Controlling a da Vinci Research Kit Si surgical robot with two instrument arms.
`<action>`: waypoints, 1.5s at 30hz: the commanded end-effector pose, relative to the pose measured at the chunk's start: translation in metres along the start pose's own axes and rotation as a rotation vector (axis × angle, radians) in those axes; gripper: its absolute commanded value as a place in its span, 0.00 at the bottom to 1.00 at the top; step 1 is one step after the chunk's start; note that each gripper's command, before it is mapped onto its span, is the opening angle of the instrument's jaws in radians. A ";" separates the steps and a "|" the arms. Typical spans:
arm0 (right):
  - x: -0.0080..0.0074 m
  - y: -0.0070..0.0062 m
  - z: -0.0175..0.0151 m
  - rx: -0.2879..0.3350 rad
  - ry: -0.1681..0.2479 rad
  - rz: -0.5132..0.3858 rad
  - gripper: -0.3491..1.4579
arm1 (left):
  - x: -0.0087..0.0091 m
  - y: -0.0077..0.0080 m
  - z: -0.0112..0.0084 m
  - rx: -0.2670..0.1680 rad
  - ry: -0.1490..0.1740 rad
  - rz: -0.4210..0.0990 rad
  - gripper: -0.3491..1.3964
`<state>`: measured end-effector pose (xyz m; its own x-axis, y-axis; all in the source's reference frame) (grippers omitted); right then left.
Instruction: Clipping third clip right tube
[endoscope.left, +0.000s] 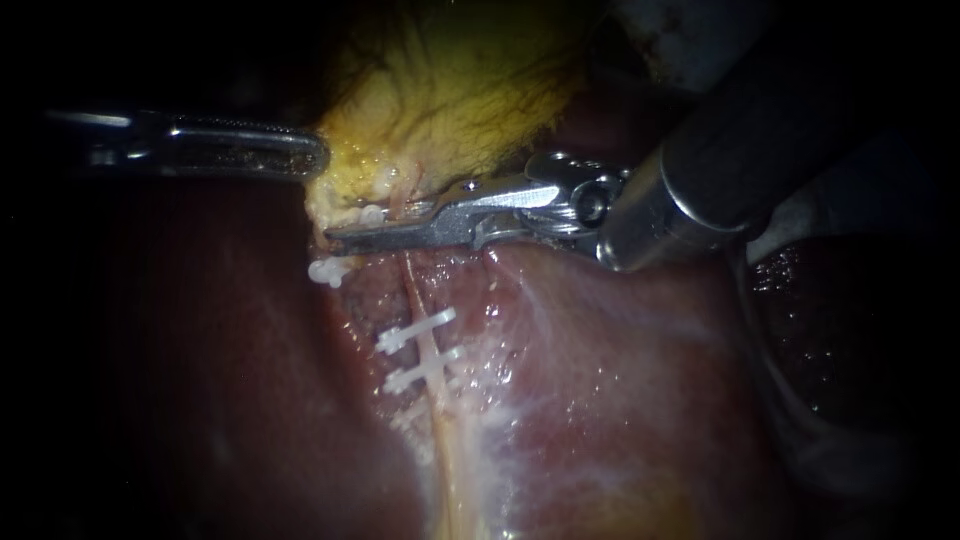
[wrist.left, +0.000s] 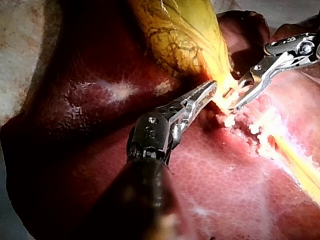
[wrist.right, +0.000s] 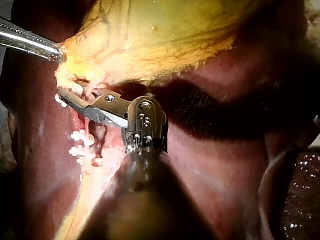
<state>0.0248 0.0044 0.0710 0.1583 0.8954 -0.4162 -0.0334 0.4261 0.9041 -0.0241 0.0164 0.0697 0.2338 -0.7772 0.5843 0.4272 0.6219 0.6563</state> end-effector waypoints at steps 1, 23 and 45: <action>0.0000 0.0000 0.0000 0.001 -0.001 0.001 0.09 | 0.0000 0.0000 0.0000 0.000 0.000 0.000 0.00; -0.0015 0.0000 0.0000 0.085 -0.093 -0.179 0.52 | 0.0000 0.0000 0.0000 0.000 0.000 -0.006 0.00; -0.0030 -0.0010 0.0002 0.339 -0.079 -0.180 0.50 | 0.0000 -0.0001 -0.0001 -0.001 0.000 -0.006 0.00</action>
<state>0.0246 0.0013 0.0714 0.1962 0.8035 -0.5620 0.3426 0.4809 0.8071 -0.0240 0.0163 0.0696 0.2312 -0.7811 0.5800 0.4290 0.6169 0.6598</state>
